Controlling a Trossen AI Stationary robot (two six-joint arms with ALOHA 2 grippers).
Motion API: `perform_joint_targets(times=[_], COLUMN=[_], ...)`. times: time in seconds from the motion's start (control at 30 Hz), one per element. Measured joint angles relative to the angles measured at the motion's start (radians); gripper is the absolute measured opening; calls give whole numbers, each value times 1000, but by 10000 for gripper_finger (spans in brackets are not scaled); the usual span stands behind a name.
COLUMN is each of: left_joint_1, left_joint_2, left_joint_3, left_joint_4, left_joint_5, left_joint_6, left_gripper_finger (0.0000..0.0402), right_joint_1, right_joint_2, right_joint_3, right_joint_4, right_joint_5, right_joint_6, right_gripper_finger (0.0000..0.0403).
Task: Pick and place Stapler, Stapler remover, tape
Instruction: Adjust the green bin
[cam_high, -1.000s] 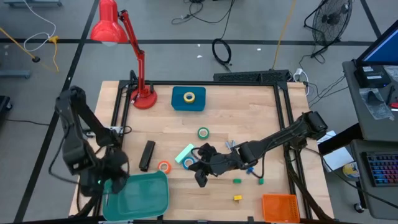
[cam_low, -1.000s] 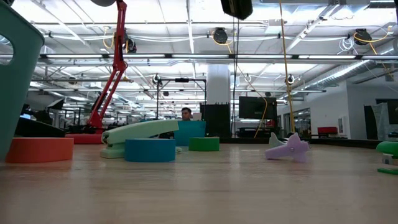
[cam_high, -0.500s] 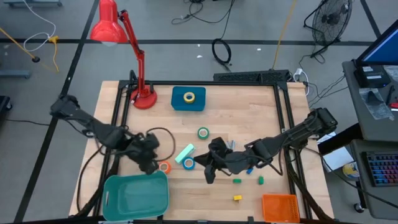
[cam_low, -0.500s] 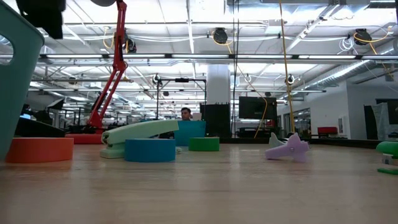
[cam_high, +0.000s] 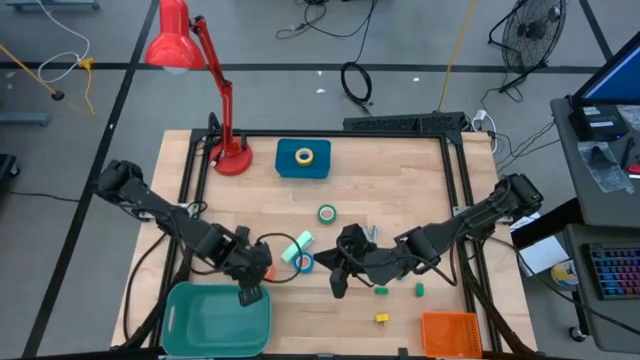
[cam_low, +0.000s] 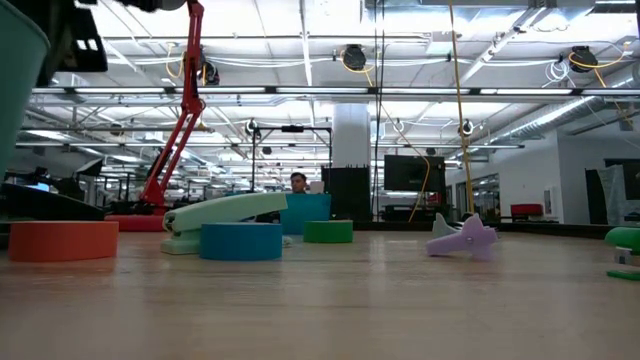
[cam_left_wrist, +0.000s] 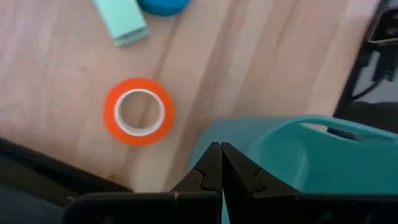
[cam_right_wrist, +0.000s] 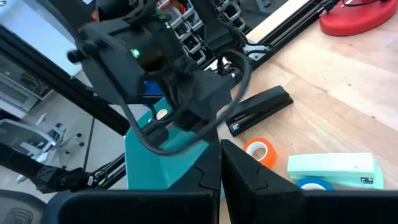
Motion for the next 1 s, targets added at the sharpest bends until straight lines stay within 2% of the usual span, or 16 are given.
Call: perform_joint_targets(times=[0.1, 0.2, 0.27, 0.43, 0.63, 0.77, 0.87, 1.0], left_joint_1=[-17, -24, -15, 29, 10, -51, -98, -106], left_joint_2=[1, -11, -22, -48, -102, -114, -96, -43], left_joint_3=[0, 0, 0, 0, 0, 0, 0, 0], left_joint_4=[18, 0, -12, -4, 27, 28, 56, 83], left_joint_5=[-3, -57, -100, -107, -28, 78, 87, 91], left_joint_6=[-25, -39, -44, -30, -31, -53, -55, -37], left_gripper_finger=[0, 0, 0, 0, 0, 0, 0, 0], right_joint_1=[0, 0, 0, 0, 0, 0, 0, -7], right_joint_2=[0, 0, 0, 0, 0, 0, 0, 1], right_joint_3=[0, 0, 0, 0, 0, 0, 0, 0], right_joint_4=[-1, -3, -3, -6, -9, -19, -33, -35], right_joint_5=[-1, -1, -1, -1, -1, -1, -1, -2], right_joint_6=[-1, -9, -14, -12, -9, 5, 10, 9], right_gripper_finger=[0, 0, 0, 0, 0, 0, 0, 0])
